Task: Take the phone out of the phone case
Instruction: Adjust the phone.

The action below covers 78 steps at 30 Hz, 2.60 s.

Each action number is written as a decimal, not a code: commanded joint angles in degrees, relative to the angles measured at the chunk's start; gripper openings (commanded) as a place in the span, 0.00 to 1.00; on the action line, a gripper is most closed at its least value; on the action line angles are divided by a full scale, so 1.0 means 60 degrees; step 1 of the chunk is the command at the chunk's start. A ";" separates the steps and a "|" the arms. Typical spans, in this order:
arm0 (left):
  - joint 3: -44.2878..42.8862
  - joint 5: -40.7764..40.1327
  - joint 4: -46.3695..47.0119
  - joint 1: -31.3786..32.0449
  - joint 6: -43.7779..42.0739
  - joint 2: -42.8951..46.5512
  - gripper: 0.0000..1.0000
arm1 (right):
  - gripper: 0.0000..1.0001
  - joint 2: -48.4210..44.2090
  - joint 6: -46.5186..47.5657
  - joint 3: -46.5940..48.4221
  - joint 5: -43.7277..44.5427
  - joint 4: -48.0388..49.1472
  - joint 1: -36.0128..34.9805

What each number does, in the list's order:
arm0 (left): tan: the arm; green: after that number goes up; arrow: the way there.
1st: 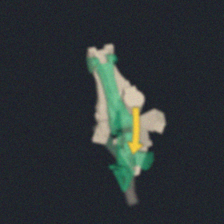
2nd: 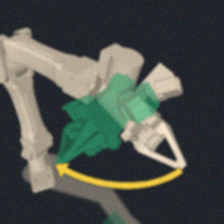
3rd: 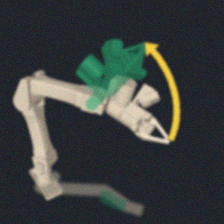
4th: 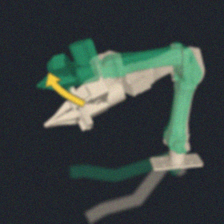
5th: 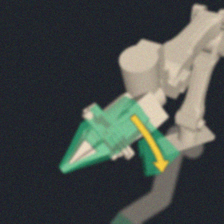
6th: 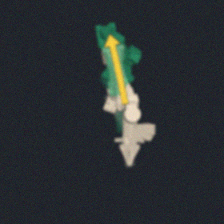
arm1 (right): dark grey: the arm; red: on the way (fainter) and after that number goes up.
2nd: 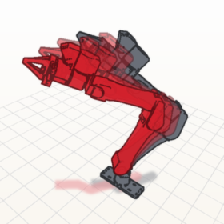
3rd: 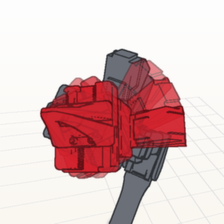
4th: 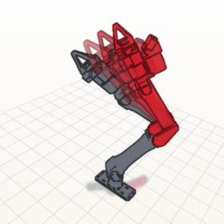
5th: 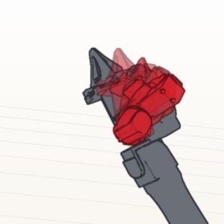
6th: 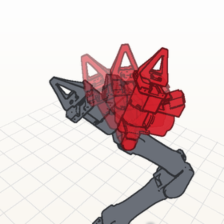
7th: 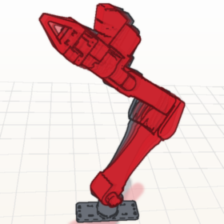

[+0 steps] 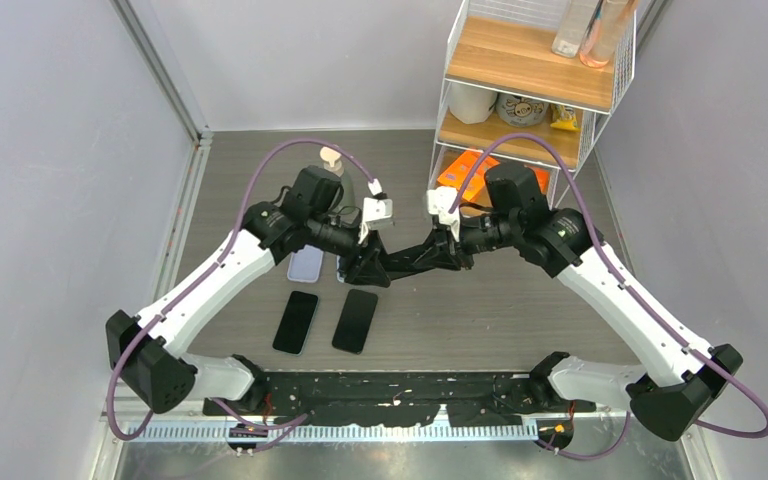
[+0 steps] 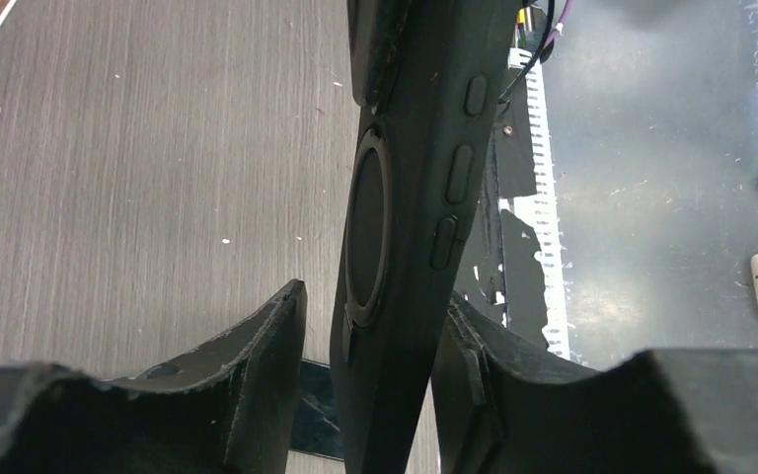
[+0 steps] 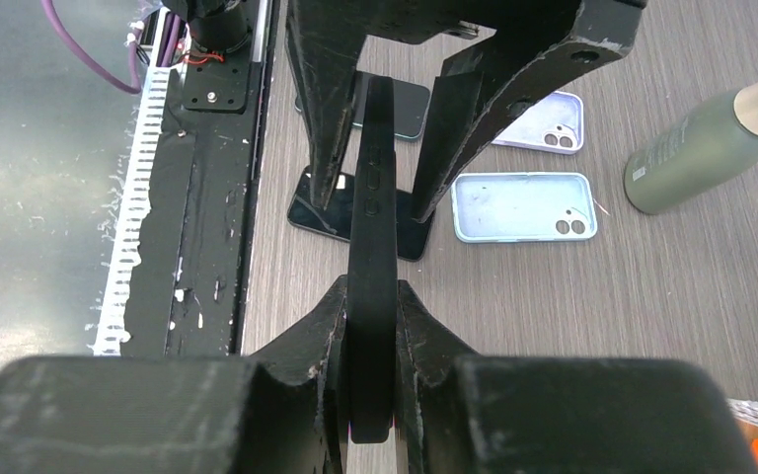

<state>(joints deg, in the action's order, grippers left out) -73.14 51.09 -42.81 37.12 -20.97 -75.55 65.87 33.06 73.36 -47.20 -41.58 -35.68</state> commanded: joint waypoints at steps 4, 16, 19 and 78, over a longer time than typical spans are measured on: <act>-0.0272 0.0291 0.0195 0.0077 -0.0004 -0.0075 0.39 | 0.05 -0.0297 -0.0202 0.0000 -0.0330 0.1027 -0.0059; -0.0459 0.0258 -0.0346 0.0260 -0.0489 -0.0346 0.27 | 0.05 -0.0294 -0.0273 -0.0119 -0.0310 0.1115 -0.0059; -0.0410 0.0239 -0.0422 0.0259 -0.0607 -0.0350 0.26 | 0.05 -0.0286 -0.0301 -0.0139 -0.0318 0.1127 -0.0052; 0.1307 -0.1843 0.1073 0.0386 -0.0356 0.1151 0.00 | 0.10 0.1372 -0.3532 -0.1329 -0.3438 0.3713 0.0953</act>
<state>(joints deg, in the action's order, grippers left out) -65.65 40.29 -41.39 38.94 -22.26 -71.20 74.32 13.78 64.99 -64.93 -22.31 -30.02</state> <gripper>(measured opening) 0.174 0.207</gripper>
